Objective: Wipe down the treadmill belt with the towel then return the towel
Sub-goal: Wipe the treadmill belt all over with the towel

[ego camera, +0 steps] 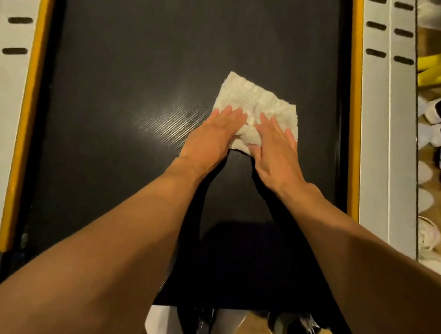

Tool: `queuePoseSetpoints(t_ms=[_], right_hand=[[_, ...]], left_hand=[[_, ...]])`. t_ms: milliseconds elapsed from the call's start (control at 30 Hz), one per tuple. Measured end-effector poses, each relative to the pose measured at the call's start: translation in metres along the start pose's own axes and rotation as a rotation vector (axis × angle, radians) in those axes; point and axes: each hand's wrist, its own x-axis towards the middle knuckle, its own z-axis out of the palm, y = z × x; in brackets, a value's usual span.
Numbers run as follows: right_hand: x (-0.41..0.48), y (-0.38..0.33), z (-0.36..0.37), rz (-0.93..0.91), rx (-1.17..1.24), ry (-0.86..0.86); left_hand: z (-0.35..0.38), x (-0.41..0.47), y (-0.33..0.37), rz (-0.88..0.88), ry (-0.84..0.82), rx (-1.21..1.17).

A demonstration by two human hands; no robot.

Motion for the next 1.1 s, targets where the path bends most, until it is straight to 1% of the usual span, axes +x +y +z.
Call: queuePoseSetpoints(t_ms=[67, 100, 167, 200, 267, 333, 433, 500, 600, 633, 700, 767, 833, 900, 1033, 1100], right_hand=[[-0.002, -0.016, 0.002, -0.003, -0.063, 0.005], [0.003, -0.024, 0.002, 0.008, -0.111, 0.025], [0.021, -0.038, 0.003, 0.058, -0.206, 0.01], [0.032, -0.043, 0.006, 0.081, -0.247, -0.021], [0.044, -0.048, 0.014, 0.069, -0.308, -0.039], [0.038, -0.053, 0.026, -0.021, -0.307, 0.011], [0.013, -0.058, 0.036, -0.198, -0.342, -0.025], [0.017, -0.054, 0.038, -0.214, -0.312, -0.02], [0.048, -0.052, 0.035, -0.057, -0.173, 0.081], [0.057, -0.055, 0.035, -0.012, -0.158, 0.103], [0.066, -0.062, 0.039, 0.018, -0.185, 0.122], [0.046, -0.072, 0.045, -0.025, -0.185, 0.09], [0.026, -0.08, 0.051, -0.153, -0.17, 0.053], [0.025, -0.08, 0.052, -0.219, -0.144, 0.008], [0.086, -0.096, 0.045, -0.148, -0.118, 0.05], [0.1, -0.106, 0.046, -0.178, -0.13, 0.044]], left_hand=[[-0.011, -0.01, -0.017, 0.023, -0.039, 0.034], [-0.018, -0.015, -0.024, -0.009, -0.078, 0.031], [-0.032, -0.026, -0.038, -0.155, -0.144, 0.006], [-0.039, -0.03, -0.044, -0.223, -0.134, -0.001], [-0.05, -0.034, -0.057, -0.31, -0.039, 0.009], [-0.057, -0.046, -0.076, -0.427, 0.059, 0.05], [-0.065, -0.075, -0.108, -0.528, 0.14, 0.133], [-0.062, -0.096, -0.122, -0.55, 0.134, 0.178], [-0.041, -0.121, -0.126, -0.536, 0.123, 0.248], [-0.036, -0.126, -0.127, -0.538, 0.129, 0.269], [-0.032, -0.126, -0.128, -0.545, 0.154, 0.265], [-0.032, -0.127, -0.128, -0.545, 0.148, 0.243], [-0.034, -0.127, -0.13, -0.553, 0.158, 0.241], [-0.034, -0.125, -0.13, -0.559, 0.151, 0.222], [-0.037, -0.125, -0.131, -0.562, 0.149, 0.22], [-0.038, -0.125, -0.132, -0.565, 0.137, 0.218]])
